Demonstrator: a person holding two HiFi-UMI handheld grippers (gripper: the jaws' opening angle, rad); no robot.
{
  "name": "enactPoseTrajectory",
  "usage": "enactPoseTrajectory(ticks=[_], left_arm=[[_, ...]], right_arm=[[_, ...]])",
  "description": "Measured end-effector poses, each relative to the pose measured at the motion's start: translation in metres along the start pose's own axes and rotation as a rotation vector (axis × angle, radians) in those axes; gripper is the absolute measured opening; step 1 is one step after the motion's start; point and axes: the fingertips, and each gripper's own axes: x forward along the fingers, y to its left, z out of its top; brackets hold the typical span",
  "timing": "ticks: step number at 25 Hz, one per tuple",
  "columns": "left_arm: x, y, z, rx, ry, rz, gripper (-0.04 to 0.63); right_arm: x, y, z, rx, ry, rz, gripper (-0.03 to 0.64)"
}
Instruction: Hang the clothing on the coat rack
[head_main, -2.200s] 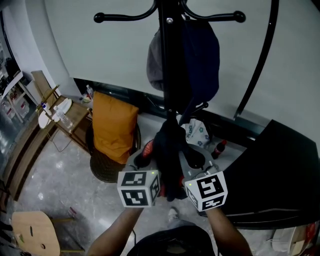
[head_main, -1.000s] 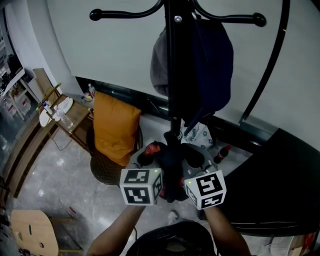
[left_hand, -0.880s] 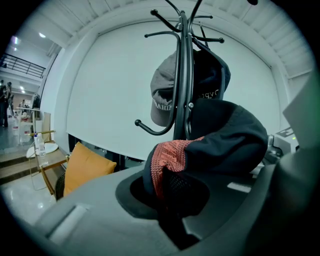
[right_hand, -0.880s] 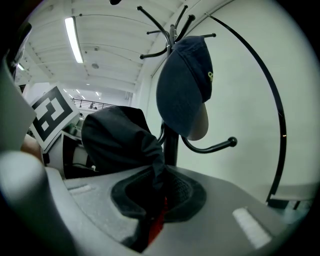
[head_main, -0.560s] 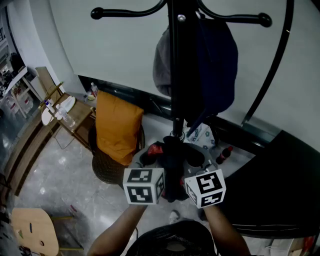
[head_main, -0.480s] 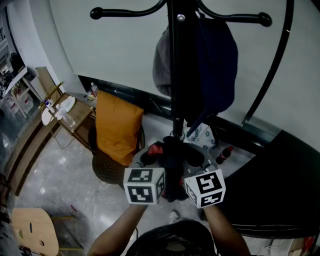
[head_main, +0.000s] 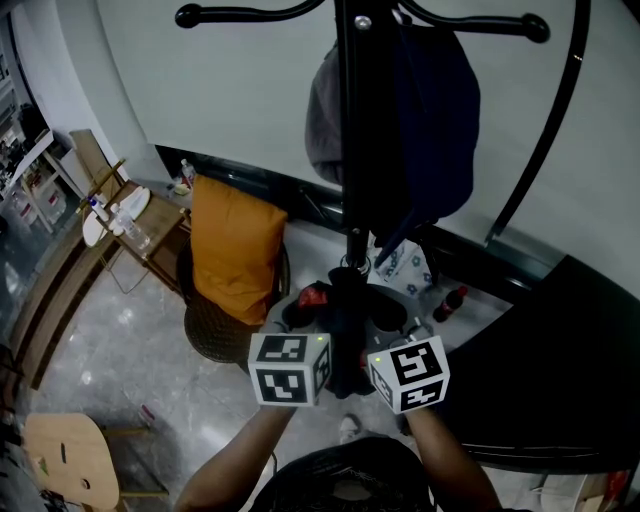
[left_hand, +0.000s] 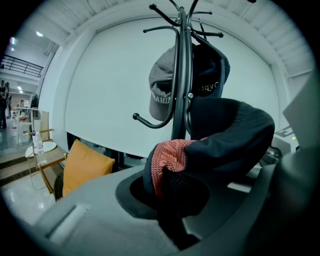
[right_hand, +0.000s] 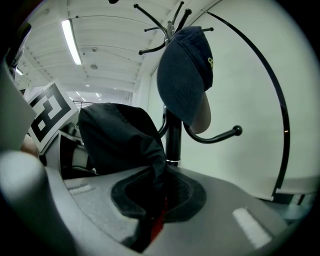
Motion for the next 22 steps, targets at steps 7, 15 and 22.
enactPoseTrajectory(ticks=[7, 15, 22], left_arm=[[-0.001, 0.0, -0.009, 0.006, 0.011, -0.004, 0.02], [-0.006, -0.005, -0.024, -0.02, 0.038, -0.014, 0.02], [-0.01, -0.006, -0.033, 0.005, 0.062, -0.015, 0.021]], right_arm=[[-0.003, 0.004, -0.011, 0.004, 0.019, -0.007, 0.026], [-0.009, 0.009, -0.023, 0.019, 0.033, -0.019, 0.026], [-0.013, 0.013, -0.031, 0.017, 0.052, -0.034, 0.026]])
